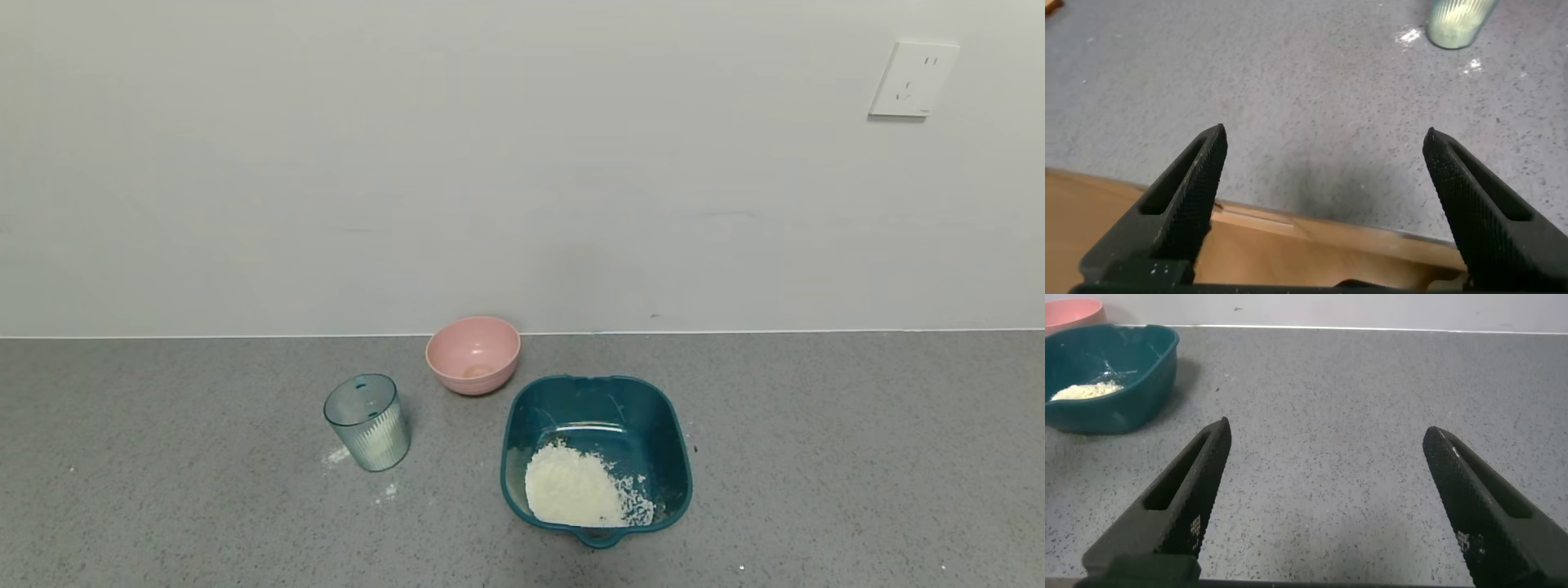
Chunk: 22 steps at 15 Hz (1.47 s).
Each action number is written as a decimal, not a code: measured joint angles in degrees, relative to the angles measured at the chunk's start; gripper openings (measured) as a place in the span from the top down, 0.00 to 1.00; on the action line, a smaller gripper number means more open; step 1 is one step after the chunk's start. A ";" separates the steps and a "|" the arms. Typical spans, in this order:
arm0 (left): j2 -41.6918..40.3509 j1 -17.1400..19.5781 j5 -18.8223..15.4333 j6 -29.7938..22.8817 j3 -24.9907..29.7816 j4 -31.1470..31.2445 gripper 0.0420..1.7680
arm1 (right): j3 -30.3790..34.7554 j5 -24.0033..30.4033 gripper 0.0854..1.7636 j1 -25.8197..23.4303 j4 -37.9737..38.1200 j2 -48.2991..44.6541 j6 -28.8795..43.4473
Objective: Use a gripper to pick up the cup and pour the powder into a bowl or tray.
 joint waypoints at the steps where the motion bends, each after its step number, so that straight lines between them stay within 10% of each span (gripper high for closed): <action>1: -0.78 1.52 -0.74 0.06 -0.33 0.91 0.03 | 0.00 0.00 0.03 0.00 0.00 0.00 0.00; 4: -2.01 6.27 -2.04 1.10 -1.84 3.11 0.03 | 0.00 0.00 0.03 0.00 0.00 0.00 0.02; 8: -4.08 13.91 -12.81 5.19 -4.21 5.53 0.03 | 0.00 0.00 0.03 0.00 0.00 0.00 0.06; 16: -7.39 13.64 -17.44 5.23 9.74 -15.87 0.03 | 0.00 0.00 0.03 0.00 0.00 0.00 0.06; 22: -15.80 12.40 -22.89 5.83 14.37 -14.20 0.03 | 0.00 0.00 0.03 0.00 0.00 0.00 0.09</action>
